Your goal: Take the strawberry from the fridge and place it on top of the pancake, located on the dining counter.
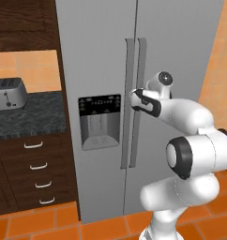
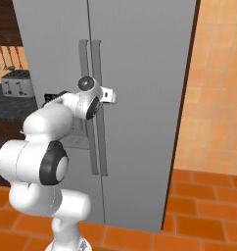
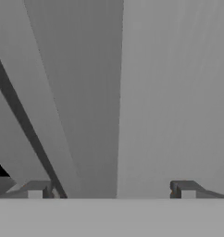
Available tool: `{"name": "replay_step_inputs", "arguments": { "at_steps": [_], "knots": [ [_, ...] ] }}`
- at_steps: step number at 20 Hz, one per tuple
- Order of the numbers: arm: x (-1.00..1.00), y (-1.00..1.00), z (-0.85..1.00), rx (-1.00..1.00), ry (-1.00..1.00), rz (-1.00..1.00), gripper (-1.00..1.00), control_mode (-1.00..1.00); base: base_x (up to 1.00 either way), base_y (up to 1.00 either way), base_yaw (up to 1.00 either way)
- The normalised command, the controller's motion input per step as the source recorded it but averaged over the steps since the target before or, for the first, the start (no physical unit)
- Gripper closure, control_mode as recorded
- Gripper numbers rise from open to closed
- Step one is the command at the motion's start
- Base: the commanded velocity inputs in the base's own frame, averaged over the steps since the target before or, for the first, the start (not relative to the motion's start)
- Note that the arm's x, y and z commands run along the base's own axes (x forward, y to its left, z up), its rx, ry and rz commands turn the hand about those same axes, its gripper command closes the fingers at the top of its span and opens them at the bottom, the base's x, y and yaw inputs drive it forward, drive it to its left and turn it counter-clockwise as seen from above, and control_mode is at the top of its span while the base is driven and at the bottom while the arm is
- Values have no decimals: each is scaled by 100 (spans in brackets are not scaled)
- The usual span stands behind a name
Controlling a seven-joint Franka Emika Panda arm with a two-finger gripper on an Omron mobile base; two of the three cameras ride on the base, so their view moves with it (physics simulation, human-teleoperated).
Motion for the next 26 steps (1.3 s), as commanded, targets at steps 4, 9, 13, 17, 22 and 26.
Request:
{"name": "replay_step_inputs", "arguments": {
  "at_steps": [4,9,13,17,22,26],
  "knots": [
    [37,0,-14,0,-16,0,-100,-100,0,0,0],
    [37,-5,0,0,-1,0,-100,-100,0,0,0],
    [23,-2,0,0,4,0,100,-100,0,0,0],
    [-10,-14,6,0,12,-5,100,-100,0,0,0],
    [-62,-29,15,0,13,-10,100,-100,0,0,0],
    [-99,-77,0,4,7,-4,100,-100,0,0,0]
  ]
}}
